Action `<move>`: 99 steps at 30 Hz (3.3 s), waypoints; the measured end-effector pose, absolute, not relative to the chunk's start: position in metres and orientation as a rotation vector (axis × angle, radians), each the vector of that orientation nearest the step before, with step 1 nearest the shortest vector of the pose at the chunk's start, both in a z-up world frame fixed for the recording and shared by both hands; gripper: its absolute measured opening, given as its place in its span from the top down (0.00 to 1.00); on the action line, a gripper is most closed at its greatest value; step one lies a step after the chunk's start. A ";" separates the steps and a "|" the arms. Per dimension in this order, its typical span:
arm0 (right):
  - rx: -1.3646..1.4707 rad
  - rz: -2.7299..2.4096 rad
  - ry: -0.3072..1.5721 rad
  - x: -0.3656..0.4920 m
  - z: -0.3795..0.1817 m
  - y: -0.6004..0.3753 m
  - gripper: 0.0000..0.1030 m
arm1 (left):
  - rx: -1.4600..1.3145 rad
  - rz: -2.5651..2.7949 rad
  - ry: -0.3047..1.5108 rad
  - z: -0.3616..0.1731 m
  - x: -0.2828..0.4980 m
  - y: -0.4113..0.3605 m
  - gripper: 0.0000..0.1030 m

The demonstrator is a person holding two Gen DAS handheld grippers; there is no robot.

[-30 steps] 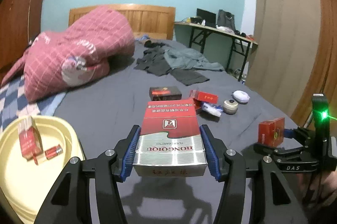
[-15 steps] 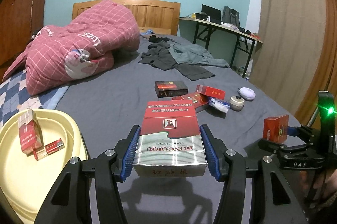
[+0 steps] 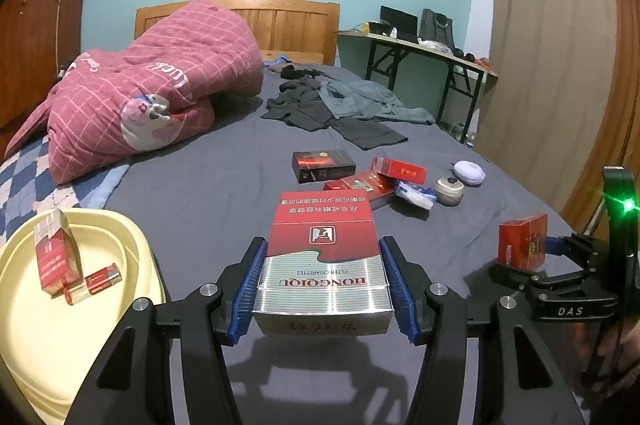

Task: Organize objects
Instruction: 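Lift both held packs and carry them over the yellow basin, then open the left tool and the right tool to drop both packs into the basin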

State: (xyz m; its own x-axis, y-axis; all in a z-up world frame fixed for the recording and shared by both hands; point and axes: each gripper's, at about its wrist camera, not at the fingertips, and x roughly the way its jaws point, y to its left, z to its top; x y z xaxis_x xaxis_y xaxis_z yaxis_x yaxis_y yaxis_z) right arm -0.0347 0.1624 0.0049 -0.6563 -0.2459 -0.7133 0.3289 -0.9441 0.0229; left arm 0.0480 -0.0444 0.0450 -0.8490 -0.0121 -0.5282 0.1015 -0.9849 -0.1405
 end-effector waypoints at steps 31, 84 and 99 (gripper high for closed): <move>1.093 -2.567 0.188 -0.032 0.004 0.147 0.12 | 0.871 -2.928 0.207 0.045 0.056 -0.052 0.46; 0.999 -2.018 0.609 -0.010 -0.028 -0.231 0.12 | 1.033 -2.428 0.420 -0.012 0.079 -0.320 0.46; 0.995 -2.014 0.621 -0.012 -0.032 -0.238 0.12 | 1.115 -2.390 0.469 -0.021 0.070 -0.333 0.46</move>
